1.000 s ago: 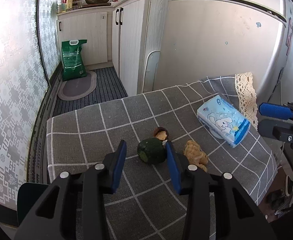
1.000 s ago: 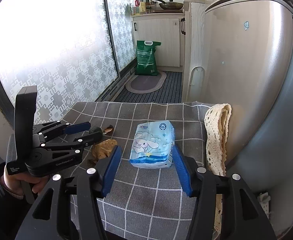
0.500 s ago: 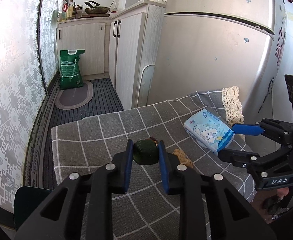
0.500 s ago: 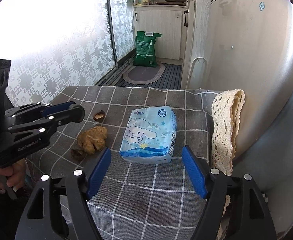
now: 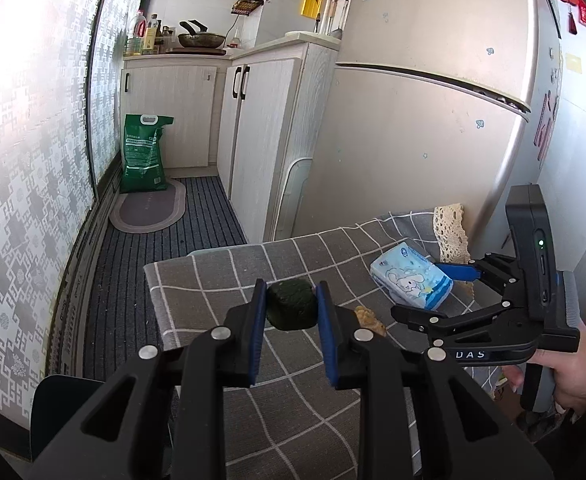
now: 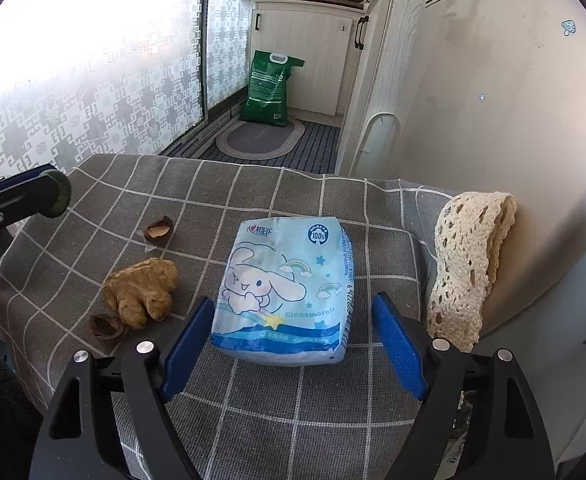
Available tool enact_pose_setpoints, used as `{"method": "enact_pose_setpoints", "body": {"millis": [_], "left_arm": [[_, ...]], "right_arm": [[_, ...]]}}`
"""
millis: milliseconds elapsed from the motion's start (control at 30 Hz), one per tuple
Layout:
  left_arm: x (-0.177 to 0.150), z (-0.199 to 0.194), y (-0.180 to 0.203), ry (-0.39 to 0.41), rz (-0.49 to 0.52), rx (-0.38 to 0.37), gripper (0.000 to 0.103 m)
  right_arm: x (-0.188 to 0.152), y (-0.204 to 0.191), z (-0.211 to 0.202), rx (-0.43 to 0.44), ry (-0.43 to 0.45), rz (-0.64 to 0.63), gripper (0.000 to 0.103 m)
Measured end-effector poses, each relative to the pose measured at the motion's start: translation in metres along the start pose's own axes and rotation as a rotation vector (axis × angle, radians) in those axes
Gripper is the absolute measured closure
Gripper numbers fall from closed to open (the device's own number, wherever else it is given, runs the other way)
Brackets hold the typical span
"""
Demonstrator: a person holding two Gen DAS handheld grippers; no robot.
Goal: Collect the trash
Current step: 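Grasp the blue Cinnamoroll wipes pack with the right gripper and lift it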
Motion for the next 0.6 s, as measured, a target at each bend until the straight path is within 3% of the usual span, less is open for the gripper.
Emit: {"method": "enact_pose_setpoints", "body": {"millis": [133, 167, 200, 400, 600], "left_arm": [[0.004, -0.01, -0.014, 0.02, -0.017, 0.007, 0.077], [0.004, -0.013, -0.017, 0.027, -0.022, 0.011, 0.077], [0.005, -0.016, -0.021, 0.035, -0.027, 0.013, 0.077], [0.005, -0.035, -0.052, 0.06, -0.07, 0.058, 0.077], [-0.002, -0.05, -0.085, 0.054, -0.092, 0.116, 0.077]], "right_arm": [[0.001, 0.001, 0.007, -0.037, -0.004, 0.002, 0.023], [0.001, 0.001, 0.007, -0.042, -0.003, 0.005, 0.043], [0.002, 0.001, 0.008, -0.038, -0.007, 0.01, 0.053], [0.015, -0.002, -0.001, -0.034, 0.017, 0.054, 0.054], [0.042, -0.028, -0.021, 0.032, 0.079, 0.054, 0.054]]}}
Point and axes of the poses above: each gripper's, at about its wrist camera, not at the fingertips, and z roughly the way its jaws point, y to its right, x to its top, the point moved 5 cm from there along z, roughly the way its jaws point, and after that the axes turned 10 degrees about y, right-handed, at the moved point
